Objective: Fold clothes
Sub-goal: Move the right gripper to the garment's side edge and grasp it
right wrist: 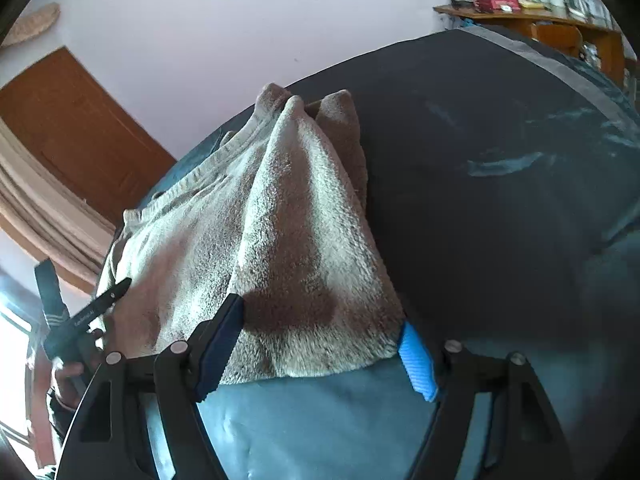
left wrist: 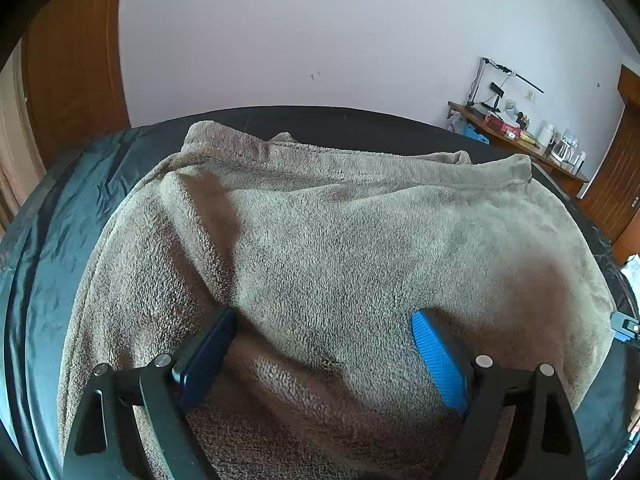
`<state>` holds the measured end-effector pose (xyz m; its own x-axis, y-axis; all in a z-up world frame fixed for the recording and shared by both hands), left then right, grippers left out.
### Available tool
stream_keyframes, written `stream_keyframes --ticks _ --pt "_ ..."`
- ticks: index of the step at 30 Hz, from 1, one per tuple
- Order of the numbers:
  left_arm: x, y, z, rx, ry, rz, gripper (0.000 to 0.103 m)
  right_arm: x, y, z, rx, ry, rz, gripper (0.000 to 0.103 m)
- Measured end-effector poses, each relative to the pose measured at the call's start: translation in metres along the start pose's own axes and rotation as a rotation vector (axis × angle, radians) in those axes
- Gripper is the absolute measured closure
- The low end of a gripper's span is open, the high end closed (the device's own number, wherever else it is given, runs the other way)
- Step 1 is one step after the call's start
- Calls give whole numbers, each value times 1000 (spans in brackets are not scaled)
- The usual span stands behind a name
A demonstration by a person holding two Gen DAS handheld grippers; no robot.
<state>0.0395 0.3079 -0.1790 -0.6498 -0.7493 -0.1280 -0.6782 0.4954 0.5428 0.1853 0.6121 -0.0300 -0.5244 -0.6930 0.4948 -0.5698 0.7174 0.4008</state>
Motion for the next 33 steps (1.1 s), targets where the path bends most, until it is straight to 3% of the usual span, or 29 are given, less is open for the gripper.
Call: stream_keyframes --ticks 8,14,17,22,29,33 --pt "0 -1 0 1 6 -2 12 -11 -20 -18 6 81 121 26" --pt "1 -2 -3 1 -3 -13 12 -5 -2 -5 -28 94 155 26" --pt "3 -1 -8 -12 -42 -47 12 -2 10 3 -46 101 181 27" --pt "11 0 -13 -17 -105 -101 12 0 29 20 -71 91 214 49" --pt "12 1 -21 -23 -97 -113 12 12 36 16 -116 93 171 59" --pt "29 5 -30 -46 -105 -174 12 35 46 -3 -176 133 106 61"
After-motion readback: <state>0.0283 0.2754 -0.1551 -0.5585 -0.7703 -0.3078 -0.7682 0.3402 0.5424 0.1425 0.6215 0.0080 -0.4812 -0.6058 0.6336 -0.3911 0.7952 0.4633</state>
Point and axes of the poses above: each gripper's, at about its wrist camera, not at the fingertips, and z roughly the way its jaws point, x to its left, y to its top, the point moved 8 cm from there along z, roughly the way its jaws point, and after that the axes turned 9 degrees about x, right-handed, at the moved point
